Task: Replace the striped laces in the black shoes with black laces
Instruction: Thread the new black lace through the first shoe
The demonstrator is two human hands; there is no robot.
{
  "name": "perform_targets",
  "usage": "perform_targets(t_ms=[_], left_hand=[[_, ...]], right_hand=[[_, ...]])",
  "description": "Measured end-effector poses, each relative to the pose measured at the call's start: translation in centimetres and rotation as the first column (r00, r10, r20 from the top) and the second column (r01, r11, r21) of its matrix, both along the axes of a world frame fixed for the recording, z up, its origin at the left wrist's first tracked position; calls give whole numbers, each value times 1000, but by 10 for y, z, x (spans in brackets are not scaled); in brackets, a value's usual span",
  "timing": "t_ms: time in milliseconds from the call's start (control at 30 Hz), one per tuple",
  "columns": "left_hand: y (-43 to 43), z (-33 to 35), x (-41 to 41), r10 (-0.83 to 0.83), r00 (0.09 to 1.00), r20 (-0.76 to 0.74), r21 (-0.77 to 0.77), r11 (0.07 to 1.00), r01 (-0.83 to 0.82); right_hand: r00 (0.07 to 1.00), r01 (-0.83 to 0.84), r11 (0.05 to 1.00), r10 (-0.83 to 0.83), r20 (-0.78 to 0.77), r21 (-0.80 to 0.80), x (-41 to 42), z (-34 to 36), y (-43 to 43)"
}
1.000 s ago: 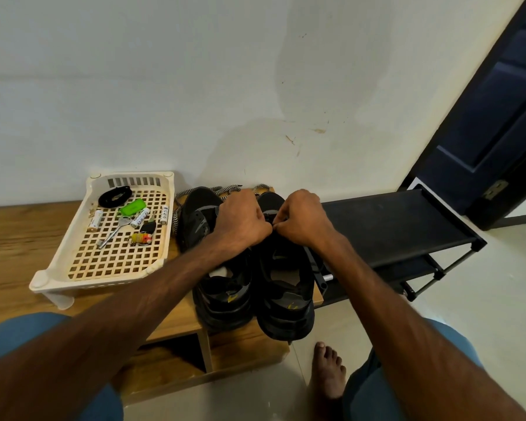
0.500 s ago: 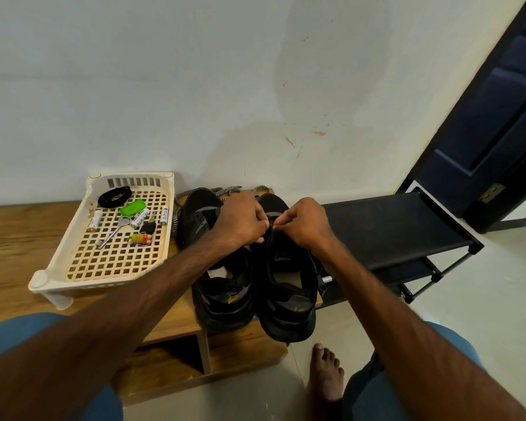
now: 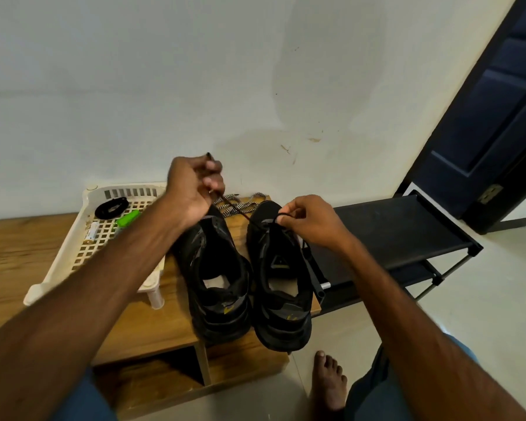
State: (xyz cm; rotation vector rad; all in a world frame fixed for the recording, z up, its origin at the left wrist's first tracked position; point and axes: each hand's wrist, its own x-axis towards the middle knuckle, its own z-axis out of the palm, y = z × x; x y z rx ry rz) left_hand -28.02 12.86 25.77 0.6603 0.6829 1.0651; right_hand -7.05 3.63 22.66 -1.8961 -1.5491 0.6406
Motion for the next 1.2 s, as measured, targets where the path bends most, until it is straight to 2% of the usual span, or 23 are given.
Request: perform_targets(t_ms=[33,67,100,133,167,200,233,300,400,467,533,567,600,633,667,700,733,800,867,900,967,1133,1200], left_hand=[[-5,-4,4,-61,960,-273,114,989,96],[-11,-9,8,-49,790,-611,258,931,258],[-15,-16,12,64,505,-860,333,821,464],[-18,-26,17,214,209,-954,299,694,655],[-23,-33,20,358,-23,-934,208,593,778],[-27,-38,23,452,-129,-883,158,545,824],[-28,-38,23,501,-134,-855,181,531,828],[-27,-36,20,501,-2,-866,297,516,803],[-20,-24,16,405,298,-864,492,553,673],[-17,-16,15,329,560,-760,620,624,475],[-14,-9,13,99,869,-486,517,834,194],[-14,-5,12,-31,967,-254,355,927,123],[-14,-3,11,-90,992,-94,237,965,110],[-14,-4,10,-100,991,-88,206,972,116],[-14,-7,11,-79,965,-251,271,951,149],[-16,-12,13,7,861,-509,398,889,228],[-17,-19,15,170,656,-736,508,778,369],[-20,-33,17,457,218,-863,468,559,685],[-23,-41,21,538,-3,-843,322,510,797],[-23,-42,22,558,-24,-830,313,501,807],[-22,-40,22,550,26,-835,355,502,788],[-14,-20,14,429,438,-790,611,604,512],[-14,-14,10,304,590,-748,613,656,440]], right_hand=[[998,17,1000,-15,-55,25,4,2,-1],[995,38,998,-34,-95,43,8,4,-2],[993,60,996,-53,-109,61,10,5,-2],[993,81,993,-74,-92,81,13,6,-3],[994,98,990,-92,-63,100,14,6,-3],[995,102,988,-99,-32,114,15,6,-4],[995,96,988,-96,-3,121,14,6,-4],[996,68,991,-74,52,111,13,7,-6],[994,34,997,-40,102,65,12,8,-8],[993,14,999,-18,114,39,13,9,-10],[995,-2,1000,2,99,-5,14,10,-12],[997,-17,1000,19,81,-26,13,10,-12],[997,-35,999,38,63,-42,13,10,-12],[997,-54,997,57,50,-52,12,11,-12],[996,-71,996,74,44,-59,12,11,-11],[995,-85,995,87,41,-60,11,11,-11],[995,-95,994,97,35,-56,9,11,-11],[993,-117,992,118,16,-51,6,10,-10],[989,-144,988,145,13,-60,4,9,-11],[987,-157,985,158,16,-66,3,8,-11],[984,-172,982,174,25,-74,1,7,-11],[985,-157,983,163,53,-99,4,7,-10],[985,-155,981,163,55,-119,5,6,-9]])
